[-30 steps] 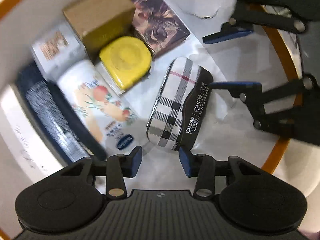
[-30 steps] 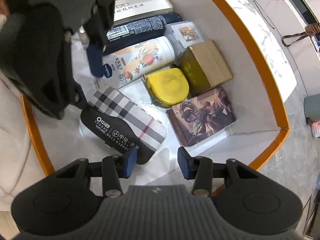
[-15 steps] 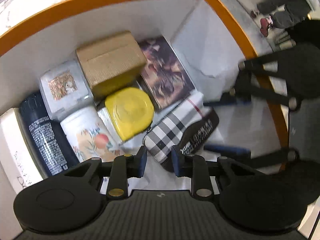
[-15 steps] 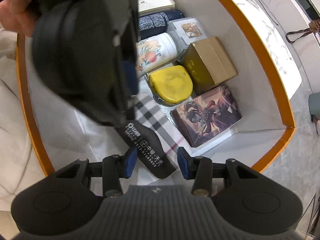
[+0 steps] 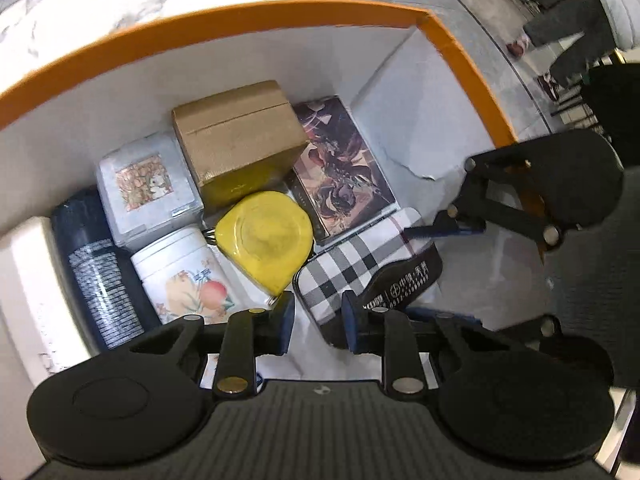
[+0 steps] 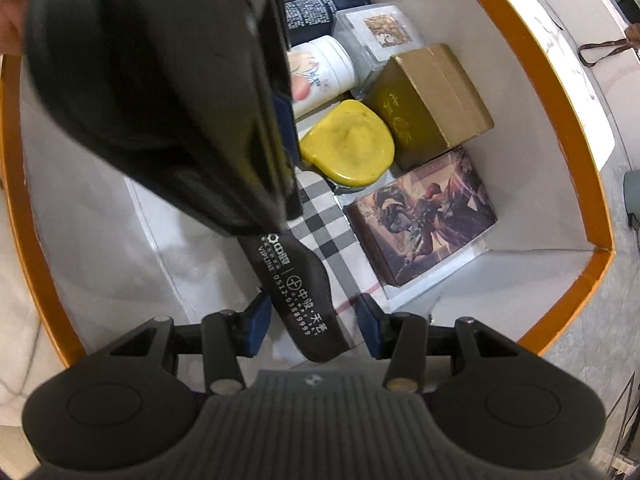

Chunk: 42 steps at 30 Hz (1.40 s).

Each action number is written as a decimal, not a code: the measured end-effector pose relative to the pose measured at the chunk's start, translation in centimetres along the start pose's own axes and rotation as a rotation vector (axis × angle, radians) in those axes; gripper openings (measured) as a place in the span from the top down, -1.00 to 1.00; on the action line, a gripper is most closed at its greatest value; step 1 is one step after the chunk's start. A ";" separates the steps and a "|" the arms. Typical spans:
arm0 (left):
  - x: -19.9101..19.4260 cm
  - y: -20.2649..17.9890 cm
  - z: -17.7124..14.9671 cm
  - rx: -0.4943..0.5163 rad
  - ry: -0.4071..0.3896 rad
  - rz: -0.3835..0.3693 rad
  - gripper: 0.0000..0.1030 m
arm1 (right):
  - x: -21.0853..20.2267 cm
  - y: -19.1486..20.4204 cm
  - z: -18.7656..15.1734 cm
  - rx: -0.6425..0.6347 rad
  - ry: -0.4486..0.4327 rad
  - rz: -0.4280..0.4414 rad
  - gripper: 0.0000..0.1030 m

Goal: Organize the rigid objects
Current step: 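Withdraw both tools toward the pink cup and pink pump bottle on the table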

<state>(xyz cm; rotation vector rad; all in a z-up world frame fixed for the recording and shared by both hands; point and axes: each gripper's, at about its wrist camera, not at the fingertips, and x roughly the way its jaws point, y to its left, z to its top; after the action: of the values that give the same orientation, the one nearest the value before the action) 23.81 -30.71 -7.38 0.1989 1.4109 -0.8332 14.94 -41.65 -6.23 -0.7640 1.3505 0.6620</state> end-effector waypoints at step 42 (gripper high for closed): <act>-18.4 16.4 -20.9 -0.157 -0.395 0.315 0.48 | -3.7 14.9 25.1 -0.383 -0.052 -0.209 -0.07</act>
<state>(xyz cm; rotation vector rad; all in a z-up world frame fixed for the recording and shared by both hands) 18.63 0.36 -0.21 0.1229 1.0328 -0.4667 17.68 -12.61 -2.63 -1.1697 1.0898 0.7774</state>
